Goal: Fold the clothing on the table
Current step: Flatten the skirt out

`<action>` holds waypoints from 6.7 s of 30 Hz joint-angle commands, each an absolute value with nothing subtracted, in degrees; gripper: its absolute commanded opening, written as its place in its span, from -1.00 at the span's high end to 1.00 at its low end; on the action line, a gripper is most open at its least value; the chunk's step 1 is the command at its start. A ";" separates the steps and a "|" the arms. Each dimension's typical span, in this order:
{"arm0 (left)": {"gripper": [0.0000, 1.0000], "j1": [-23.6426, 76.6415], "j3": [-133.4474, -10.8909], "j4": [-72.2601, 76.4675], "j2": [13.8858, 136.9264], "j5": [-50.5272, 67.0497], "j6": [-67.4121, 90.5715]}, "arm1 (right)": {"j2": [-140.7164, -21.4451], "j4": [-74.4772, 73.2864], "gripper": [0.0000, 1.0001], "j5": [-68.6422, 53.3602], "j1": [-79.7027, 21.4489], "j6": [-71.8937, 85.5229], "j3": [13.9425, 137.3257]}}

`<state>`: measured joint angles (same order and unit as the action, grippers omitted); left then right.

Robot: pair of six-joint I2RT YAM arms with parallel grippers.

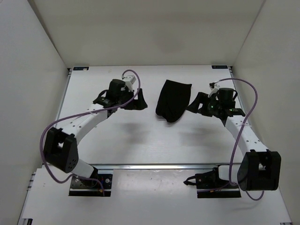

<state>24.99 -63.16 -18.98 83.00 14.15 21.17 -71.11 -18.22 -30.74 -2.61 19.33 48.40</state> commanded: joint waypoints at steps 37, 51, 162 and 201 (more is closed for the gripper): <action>0.09 35.95 -78.83 -5.45 116.98 12.30 29.17 | -106.60 -22.32 0.17 -21.53 -15.74 15.91 71.19; 1.00 32.35 -81.21 -10.54 116.37 12.32 26.99 | -102.58 -25.83 0.99 -19.34 -9.24 12.66 73.30; 1.00 21.79 -105.91 -18.98 90.99 2.91 14.16 | -80.96 -11.17 1.00 -42.63 6.08 16.97 89.48; 1.00 34.19 -47.92 -11.96 71.28 12.74 25.66 | -77.06 -8.26 -0.16 -34.46 -6.15 21.90 55.27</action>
